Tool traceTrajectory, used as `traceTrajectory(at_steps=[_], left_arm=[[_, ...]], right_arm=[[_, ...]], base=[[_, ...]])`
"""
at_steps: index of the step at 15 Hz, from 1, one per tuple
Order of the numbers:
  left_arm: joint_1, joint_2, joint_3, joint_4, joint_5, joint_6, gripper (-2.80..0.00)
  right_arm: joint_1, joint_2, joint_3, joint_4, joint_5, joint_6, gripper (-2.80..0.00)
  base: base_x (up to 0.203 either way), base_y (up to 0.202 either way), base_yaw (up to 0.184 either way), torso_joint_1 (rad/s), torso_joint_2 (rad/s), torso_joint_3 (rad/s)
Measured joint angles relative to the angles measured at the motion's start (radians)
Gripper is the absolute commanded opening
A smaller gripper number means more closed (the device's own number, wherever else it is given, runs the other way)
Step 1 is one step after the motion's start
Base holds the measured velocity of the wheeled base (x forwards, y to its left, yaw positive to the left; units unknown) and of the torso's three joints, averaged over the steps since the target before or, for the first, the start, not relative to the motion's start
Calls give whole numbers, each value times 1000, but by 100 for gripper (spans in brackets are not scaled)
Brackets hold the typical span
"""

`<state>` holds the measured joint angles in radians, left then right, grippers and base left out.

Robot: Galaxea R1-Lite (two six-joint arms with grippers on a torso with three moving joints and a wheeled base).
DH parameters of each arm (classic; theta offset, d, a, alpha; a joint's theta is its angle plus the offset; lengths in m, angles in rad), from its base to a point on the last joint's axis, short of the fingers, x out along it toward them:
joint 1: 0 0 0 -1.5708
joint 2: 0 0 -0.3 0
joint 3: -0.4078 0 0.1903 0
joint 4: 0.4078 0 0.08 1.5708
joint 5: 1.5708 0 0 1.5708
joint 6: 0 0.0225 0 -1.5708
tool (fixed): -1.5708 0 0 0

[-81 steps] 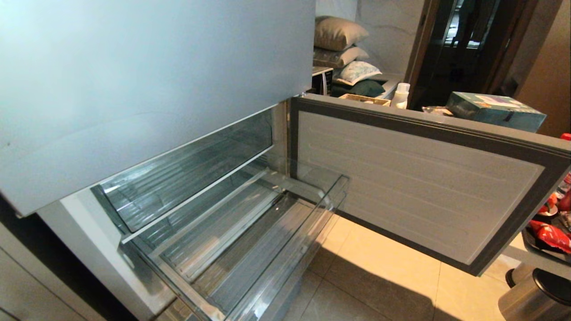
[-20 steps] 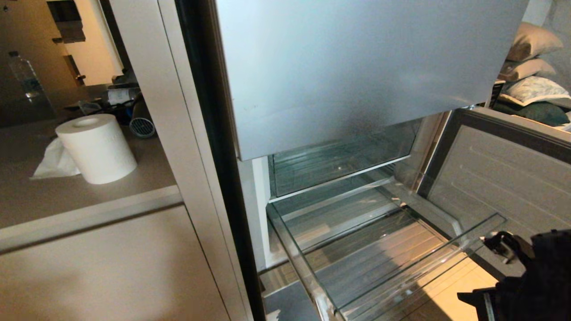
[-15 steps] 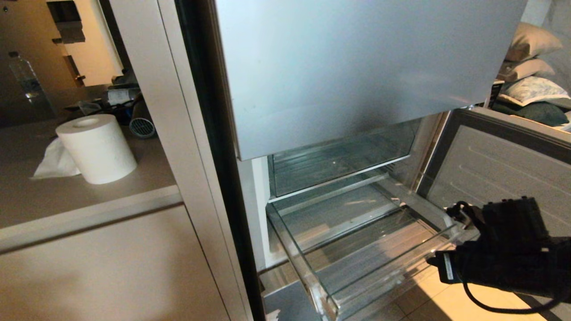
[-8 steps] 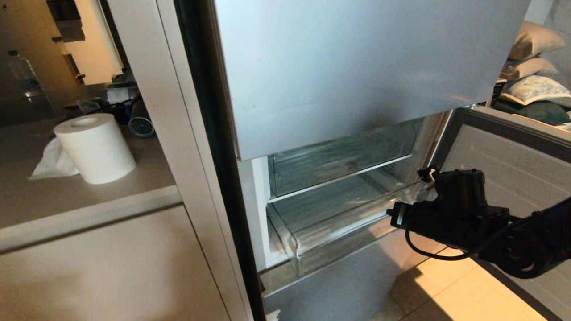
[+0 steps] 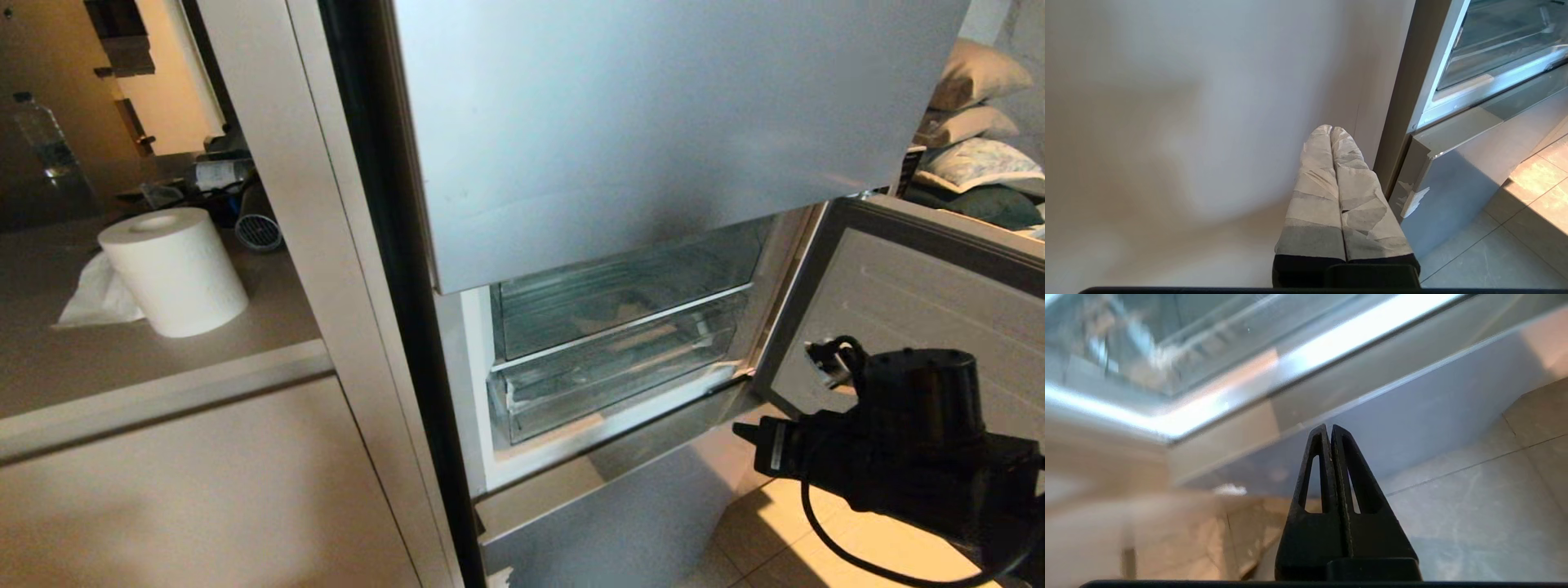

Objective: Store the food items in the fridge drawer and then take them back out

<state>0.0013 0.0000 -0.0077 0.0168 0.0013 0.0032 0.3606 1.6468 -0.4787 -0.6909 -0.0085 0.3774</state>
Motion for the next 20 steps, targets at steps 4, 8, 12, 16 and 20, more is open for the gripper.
traceTrajectory(at_steps=[4, 8, 12, 16, 20], left_arm=[[0, 0, 0, 0, 0, 0, -280], [0, 0, 0, 0, 0, 0, -280], [0, 0, 0, 0, 0, 0, -280], [0, 0, 0, 0, 0, 0, -280], [0, 0, 0, 0, 0, 0, -280]], right_arm=[[1, -192, 154, 0, -13, -54, -280], [-24, -511, 312, 20, -86, -153, -280], [-134, -915, 412, 207, -97, -266, -280], [-229, -1258, 462, 507, -67, -313, -280], [-252, -1351, 470, 706, -15, -416, -280]], base=[[0, 0, 0, 0, 0, 0], [0, 0, 0, 0, 0, 0], [0, 0, 0, 0, 0, 0], [0, 0, 0, 0, 0, 0], [0, 0, 0, 0, 0, 0]])
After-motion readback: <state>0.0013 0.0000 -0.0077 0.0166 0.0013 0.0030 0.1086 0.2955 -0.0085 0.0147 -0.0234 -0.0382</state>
